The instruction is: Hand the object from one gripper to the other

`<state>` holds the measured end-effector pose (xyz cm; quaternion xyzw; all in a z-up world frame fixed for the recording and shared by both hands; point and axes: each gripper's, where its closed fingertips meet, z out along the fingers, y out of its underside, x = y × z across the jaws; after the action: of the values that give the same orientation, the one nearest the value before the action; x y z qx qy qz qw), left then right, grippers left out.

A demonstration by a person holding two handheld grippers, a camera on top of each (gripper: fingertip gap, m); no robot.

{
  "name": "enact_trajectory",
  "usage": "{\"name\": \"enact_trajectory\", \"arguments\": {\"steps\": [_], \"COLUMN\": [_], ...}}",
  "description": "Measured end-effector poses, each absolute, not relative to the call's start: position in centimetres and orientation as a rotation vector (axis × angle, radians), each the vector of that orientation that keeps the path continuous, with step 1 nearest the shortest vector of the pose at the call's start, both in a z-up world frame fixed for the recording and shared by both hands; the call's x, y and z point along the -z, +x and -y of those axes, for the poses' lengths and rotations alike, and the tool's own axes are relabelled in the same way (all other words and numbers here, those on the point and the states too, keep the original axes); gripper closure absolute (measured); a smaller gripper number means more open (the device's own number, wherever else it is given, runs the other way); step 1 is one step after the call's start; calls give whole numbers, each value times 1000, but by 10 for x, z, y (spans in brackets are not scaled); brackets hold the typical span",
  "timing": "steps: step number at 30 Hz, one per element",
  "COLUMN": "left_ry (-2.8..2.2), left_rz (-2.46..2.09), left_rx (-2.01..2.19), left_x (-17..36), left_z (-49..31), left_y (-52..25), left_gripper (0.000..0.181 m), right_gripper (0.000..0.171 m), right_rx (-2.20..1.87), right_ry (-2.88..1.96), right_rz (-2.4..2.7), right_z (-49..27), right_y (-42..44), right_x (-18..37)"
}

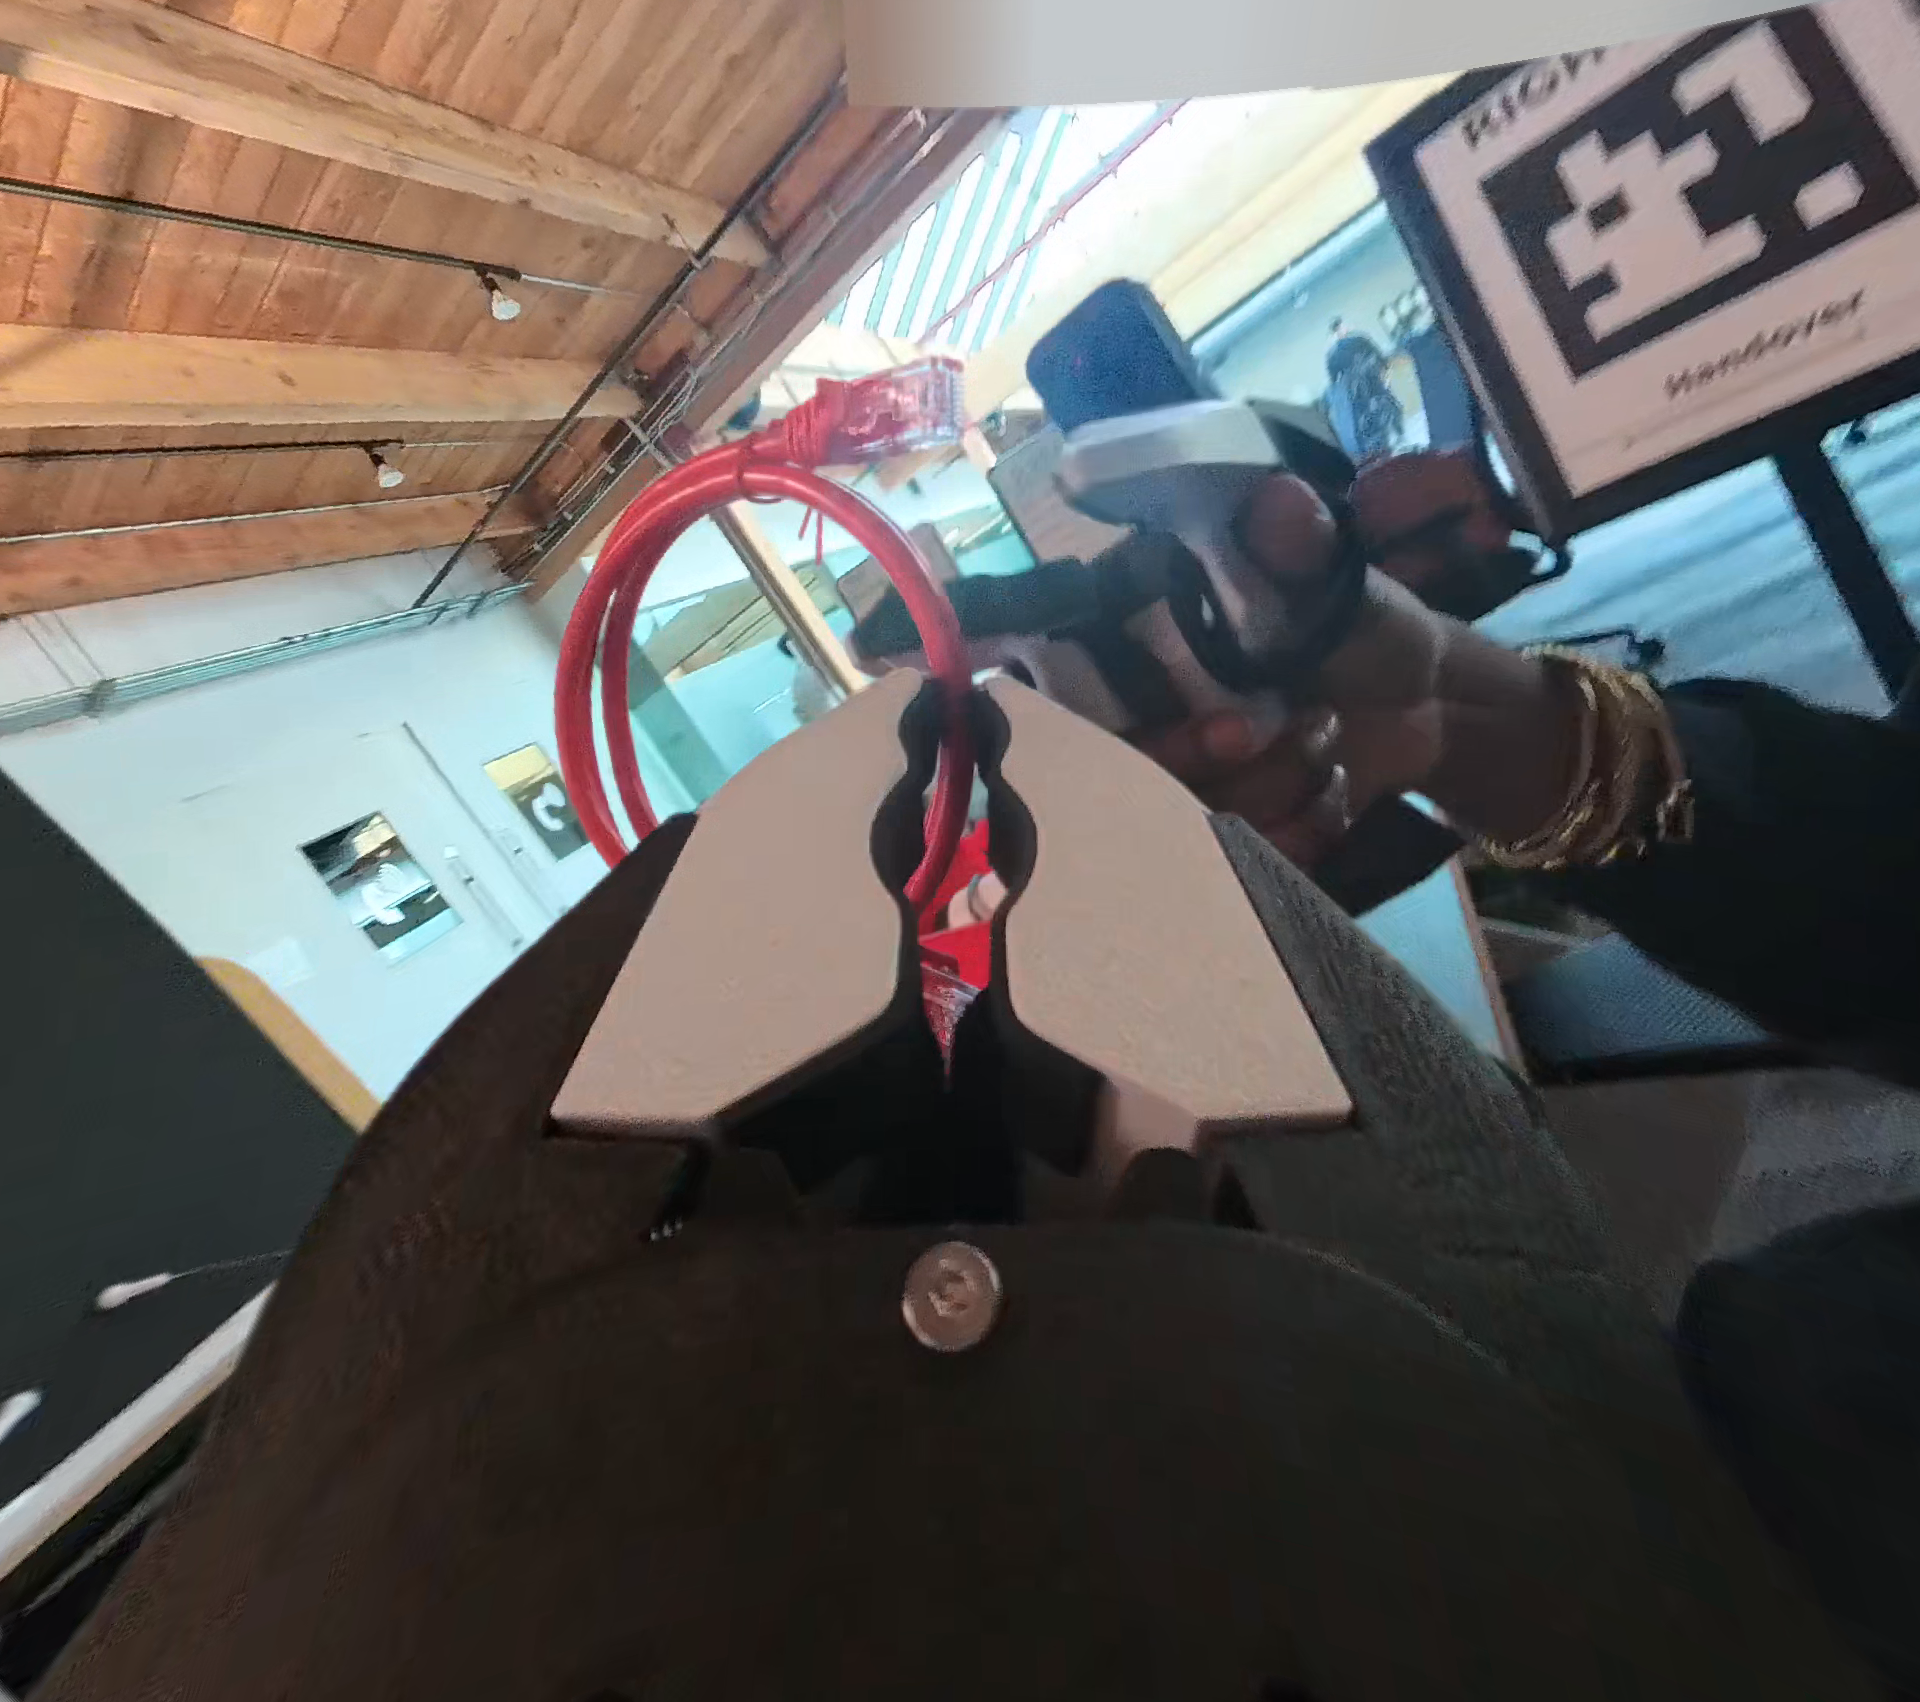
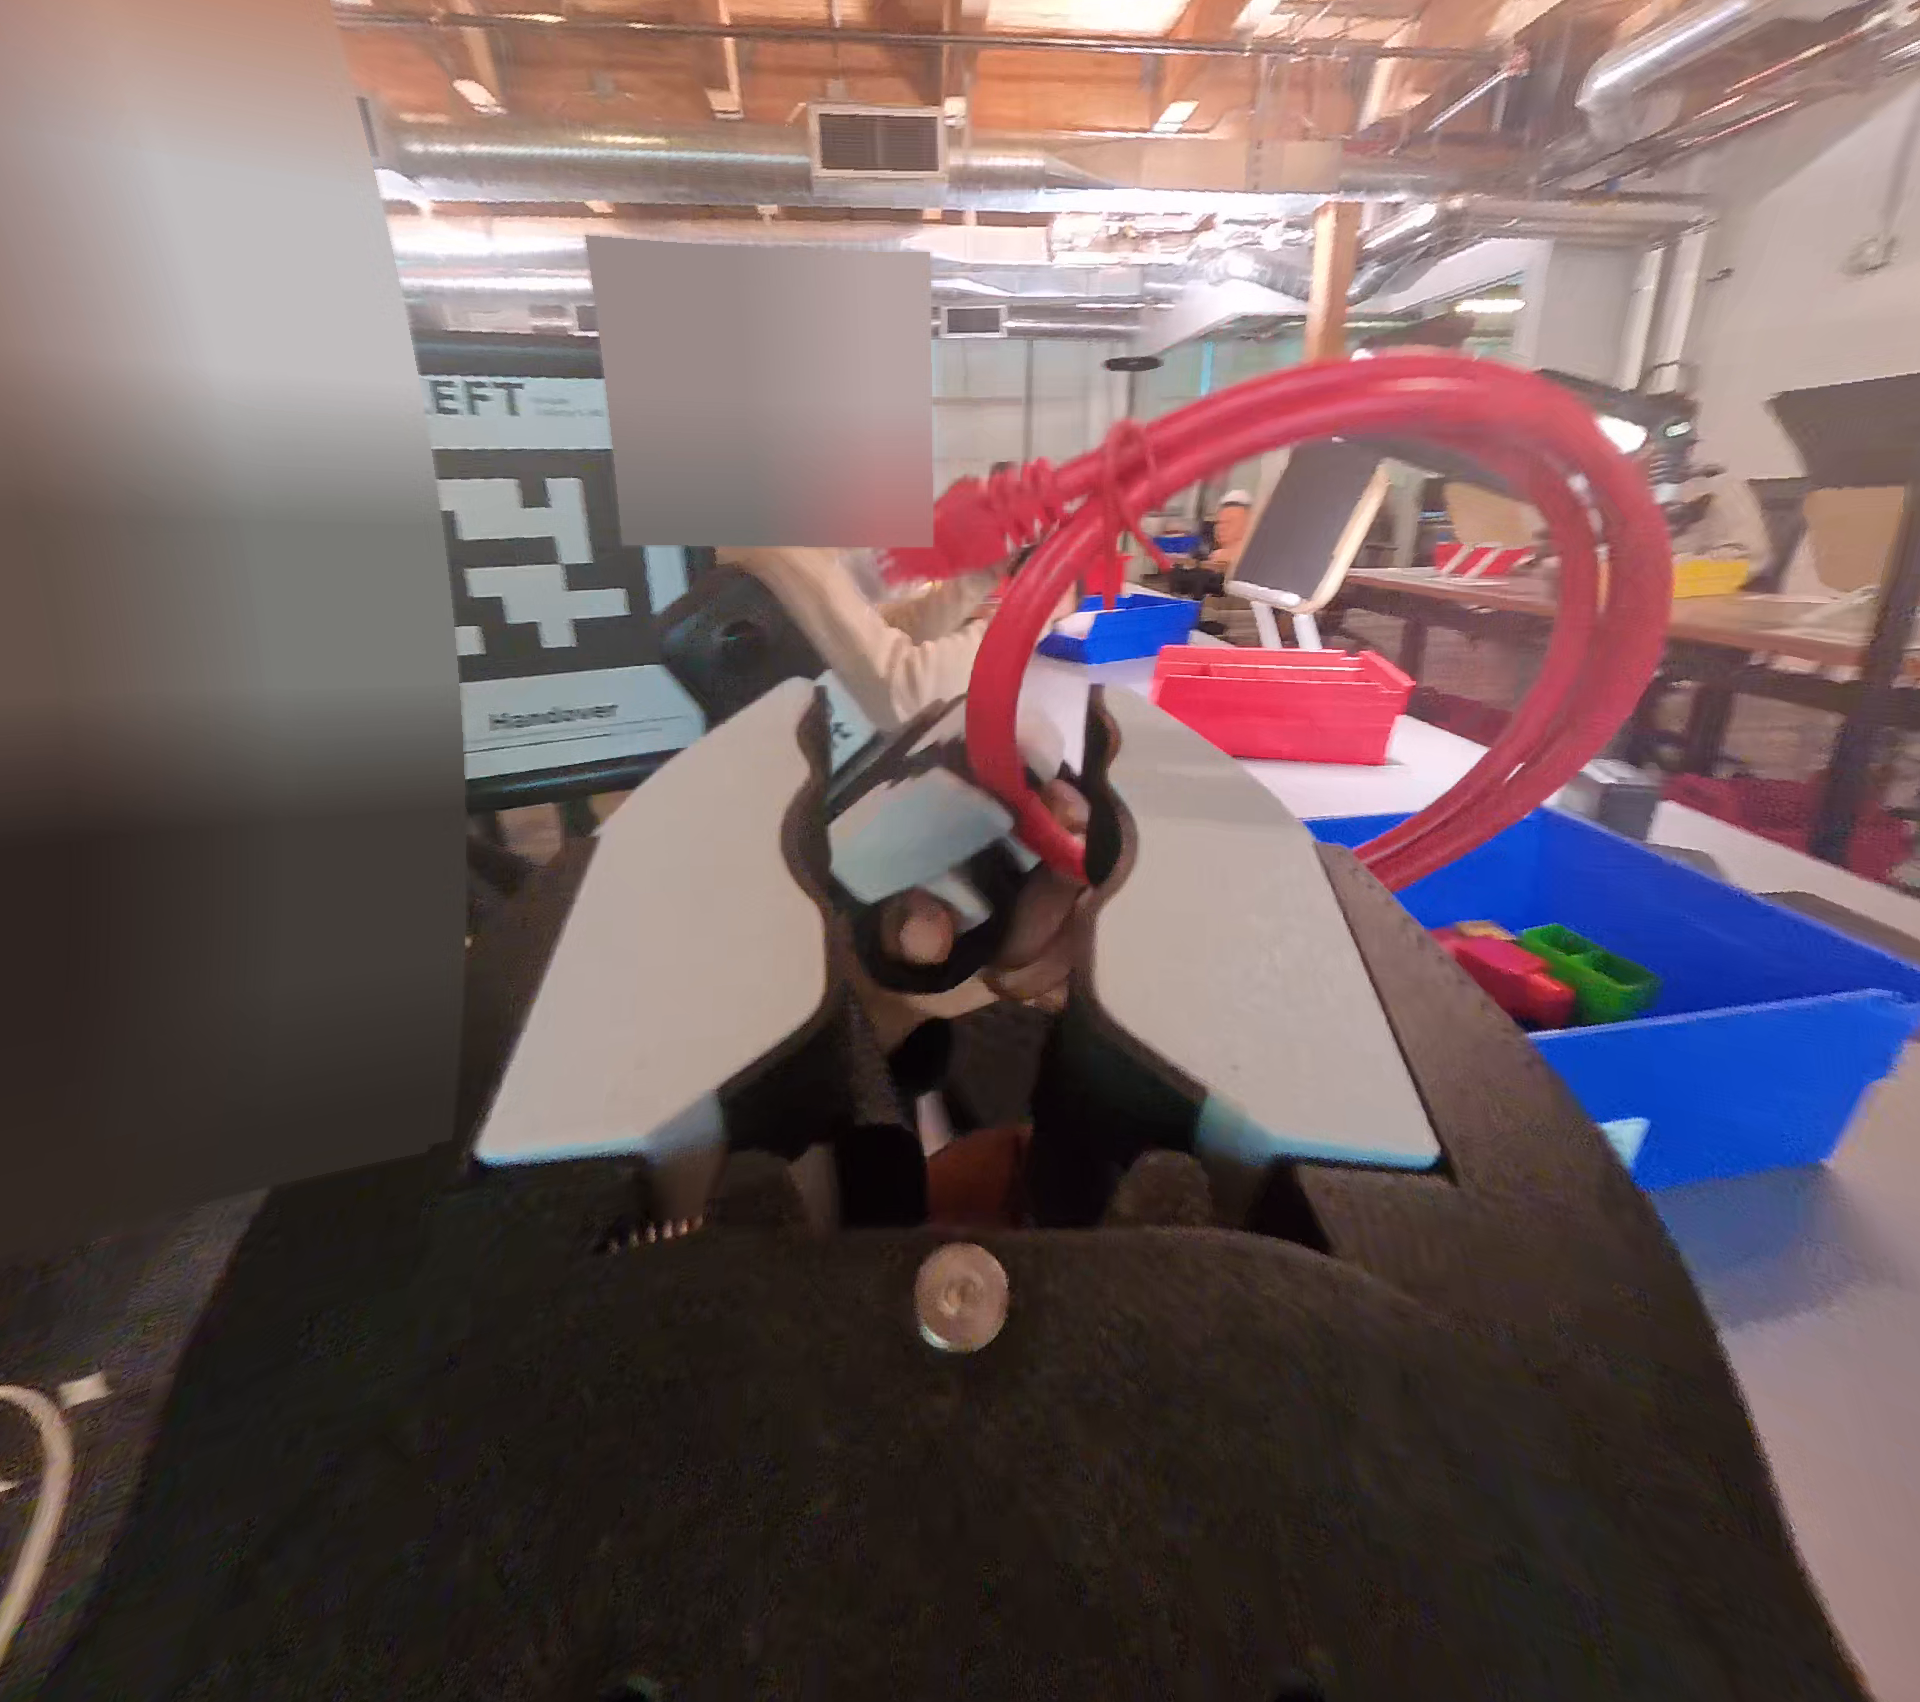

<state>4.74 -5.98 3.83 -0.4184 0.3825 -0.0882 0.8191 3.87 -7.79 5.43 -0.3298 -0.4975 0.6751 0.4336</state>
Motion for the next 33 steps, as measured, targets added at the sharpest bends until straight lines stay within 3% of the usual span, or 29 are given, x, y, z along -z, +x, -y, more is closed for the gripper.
{"name": "enact_trajectory", "arguments": {"steps": [1,4,6,9,16,23,30,33], "left_ry": [-908,-948,-982,-1001,-921,-924,-1156,-1236], "left_rz": [-828,-834,-853,-786,-416,-270,-255,-206], "left_rx": [159,138,151,163,108,-44,-53,-30], "left_x": [-34,-28,-23,-34,-93,-110,-87,-77], "left_z": [57,51,48,48,77,102,86,75], "left_y": [50,54,55,36,-64,-114,-127,-137], "left_gripper": [176,175,172,153,149,146,123,98], "right_gripper": [135,158,162,164,165,165,164,156], "right_rx": [-1638,-1495,-1436,-1195,-404,93,231,180], "right_ry": [-815,-815,-828,-852,-1080,-1450,-1663,-1678], "right_rz": [1222,1217,1267,1250,1104,1145,1165,1073], "right_z": [74,61,55,19,-123,-220,-267,-278], "right_y": [39,39,40,52,152,211,219,219], "right_x": [-55,-52,-47,-45,-30,51,115,121]}}
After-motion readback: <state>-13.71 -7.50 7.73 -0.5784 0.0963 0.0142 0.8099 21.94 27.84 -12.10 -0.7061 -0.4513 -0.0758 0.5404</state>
